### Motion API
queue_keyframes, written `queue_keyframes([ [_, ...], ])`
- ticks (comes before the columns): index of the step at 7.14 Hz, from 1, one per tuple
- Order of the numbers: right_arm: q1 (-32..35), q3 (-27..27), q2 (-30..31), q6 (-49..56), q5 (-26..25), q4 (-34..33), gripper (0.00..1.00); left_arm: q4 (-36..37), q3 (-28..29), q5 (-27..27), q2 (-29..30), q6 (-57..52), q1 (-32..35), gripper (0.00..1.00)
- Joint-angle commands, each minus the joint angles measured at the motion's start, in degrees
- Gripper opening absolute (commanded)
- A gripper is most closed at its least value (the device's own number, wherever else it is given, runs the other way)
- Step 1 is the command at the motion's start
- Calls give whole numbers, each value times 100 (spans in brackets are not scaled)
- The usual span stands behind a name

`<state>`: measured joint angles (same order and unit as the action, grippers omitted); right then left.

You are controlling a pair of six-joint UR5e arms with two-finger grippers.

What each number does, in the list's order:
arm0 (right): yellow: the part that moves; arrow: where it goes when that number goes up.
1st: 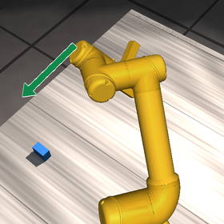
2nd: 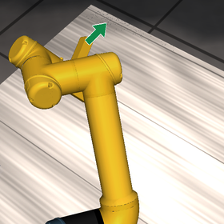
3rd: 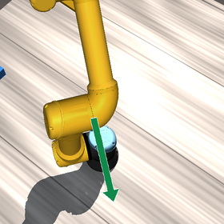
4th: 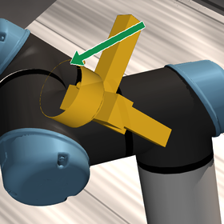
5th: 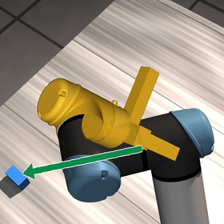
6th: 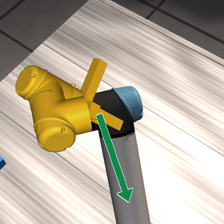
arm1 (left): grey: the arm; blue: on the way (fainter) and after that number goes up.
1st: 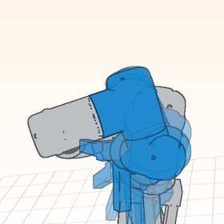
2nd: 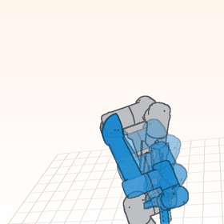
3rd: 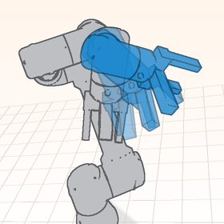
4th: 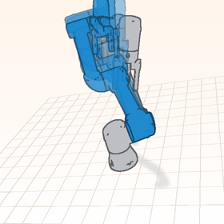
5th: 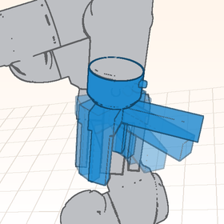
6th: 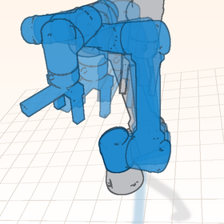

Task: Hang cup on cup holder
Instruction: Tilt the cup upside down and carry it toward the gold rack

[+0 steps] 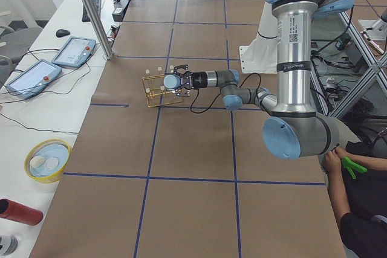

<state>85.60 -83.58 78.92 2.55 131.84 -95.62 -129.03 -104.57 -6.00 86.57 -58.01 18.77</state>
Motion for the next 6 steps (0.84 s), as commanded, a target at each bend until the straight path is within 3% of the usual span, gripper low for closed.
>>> queue_keyframes([
  [1, 0, 0, 0, 0, 0, 0, 100, 1, 357, 309, 263, -35, -137, 0],
  [6, 0, 0, 0, 0, 0, 0, 100, 9, 920, 381, 817, -26, -146, 0],
])
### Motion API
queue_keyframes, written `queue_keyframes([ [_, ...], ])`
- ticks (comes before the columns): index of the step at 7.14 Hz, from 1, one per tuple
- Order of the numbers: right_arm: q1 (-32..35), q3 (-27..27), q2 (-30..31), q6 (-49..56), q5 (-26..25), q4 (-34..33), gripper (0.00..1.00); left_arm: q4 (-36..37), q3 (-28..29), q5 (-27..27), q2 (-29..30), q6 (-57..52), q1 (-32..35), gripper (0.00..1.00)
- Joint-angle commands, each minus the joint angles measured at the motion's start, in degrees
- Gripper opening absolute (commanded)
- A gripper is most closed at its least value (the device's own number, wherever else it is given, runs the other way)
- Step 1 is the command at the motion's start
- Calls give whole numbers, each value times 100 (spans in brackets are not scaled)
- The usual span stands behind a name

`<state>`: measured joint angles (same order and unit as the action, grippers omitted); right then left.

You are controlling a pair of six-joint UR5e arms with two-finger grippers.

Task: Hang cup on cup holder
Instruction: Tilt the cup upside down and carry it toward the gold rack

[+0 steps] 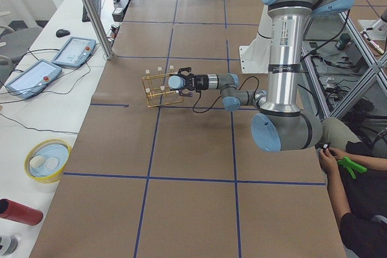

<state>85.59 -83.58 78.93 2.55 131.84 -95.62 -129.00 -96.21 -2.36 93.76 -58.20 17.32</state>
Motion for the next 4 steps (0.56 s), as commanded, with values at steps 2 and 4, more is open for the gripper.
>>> queue_keyframes([
  [2, 1, 0, 0, 0, 0, 0, 100, 15, 146, 16, 160, -7, 0, 0],
  [4, 1, 0, 0, 0, 0, 0, 100, -11, 286, 16, 248, 19, 0, 0],
])
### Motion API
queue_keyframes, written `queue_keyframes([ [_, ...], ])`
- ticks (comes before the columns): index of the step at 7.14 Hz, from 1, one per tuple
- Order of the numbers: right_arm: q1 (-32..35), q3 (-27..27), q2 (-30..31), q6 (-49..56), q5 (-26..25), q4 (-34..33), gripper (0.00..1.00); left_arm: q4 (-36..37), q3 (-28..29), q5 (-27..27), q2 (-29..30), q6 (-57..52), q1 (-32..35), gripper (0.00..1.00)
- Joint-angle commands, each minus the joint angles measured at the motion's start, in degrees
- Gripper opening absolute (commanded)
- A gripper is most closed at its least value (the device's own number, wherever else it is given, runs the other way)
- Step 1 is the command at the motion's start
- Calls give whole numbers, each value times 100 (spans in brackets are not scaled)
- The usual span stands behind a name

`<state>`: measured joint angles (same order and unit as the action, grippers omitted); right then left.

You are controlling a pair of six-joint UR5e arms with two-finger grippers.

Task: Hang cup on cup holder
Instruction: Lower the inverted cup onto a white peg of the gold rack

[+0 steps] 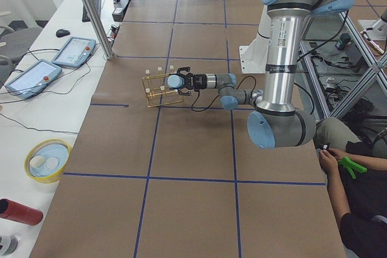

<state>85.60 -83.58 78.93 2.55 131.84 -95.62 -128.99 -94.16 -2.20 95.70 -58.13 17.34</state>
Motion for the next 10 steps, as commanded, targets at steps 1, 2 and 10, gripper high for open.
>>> queue_keyframes([
  [1, 0, 0, 0, 0, 0, 0, 100, -13, 238, 0, 167, 39, -2, 0],
  [2, 0, 0, 0, 0, 0, 0, 100, -13, 370, 0, 273, 48, -2, 0],
  [10, 0, 0, 0, 0, 0, 0, 100, -4, 776, -9, 502, 197, -11, 0],
])
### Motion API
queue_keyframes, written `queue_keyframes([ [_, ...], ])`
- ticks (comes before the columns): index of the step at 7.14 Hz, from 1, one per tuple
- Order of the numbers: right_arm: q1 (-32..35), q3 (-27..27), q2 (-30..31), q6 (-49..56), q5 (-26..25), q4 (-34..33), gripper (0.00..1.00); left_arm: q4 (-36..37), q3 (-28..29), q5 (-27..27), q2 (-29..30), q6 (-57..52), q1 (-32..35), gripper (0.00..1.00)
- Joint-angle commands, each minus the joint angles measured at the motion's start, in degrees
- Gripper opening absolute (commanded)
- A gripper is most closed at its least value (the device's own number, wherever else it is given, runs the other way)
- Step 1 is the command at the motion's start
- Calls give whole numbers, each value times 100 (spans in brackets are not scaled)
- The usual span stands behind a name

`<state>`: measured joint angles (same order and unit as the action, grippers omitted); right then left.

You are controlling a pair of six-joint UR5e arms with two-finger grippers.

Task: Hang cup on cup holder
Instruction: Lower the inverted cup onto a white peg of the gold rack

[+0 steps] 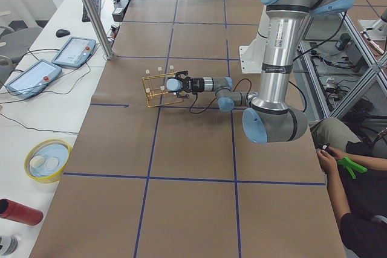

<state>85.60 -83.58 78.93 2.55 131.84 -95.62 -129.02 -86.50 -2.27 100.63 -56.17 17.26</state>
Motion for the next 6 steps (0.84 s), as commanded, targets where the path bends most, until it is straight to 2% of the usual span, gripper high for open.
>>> queue_keyframes([
  [1, 0, 0, 0, 0, 0, 0, 100, 0, 2, -10, 9, 1, -4, 72],
  [2, 0, 0, 0, 0, 0, 0, 100, -43, -7, -36, 18, 18, 5, 100],
  [5, 0, 0, 0, 0, 0, 0, 100, -70, -77, -28, -17, 36, 5, 100],
  [6, 0, 0, 0, 0, 0, 0, 100, -183, -278, -36, -104, 523, 14, 100],
])
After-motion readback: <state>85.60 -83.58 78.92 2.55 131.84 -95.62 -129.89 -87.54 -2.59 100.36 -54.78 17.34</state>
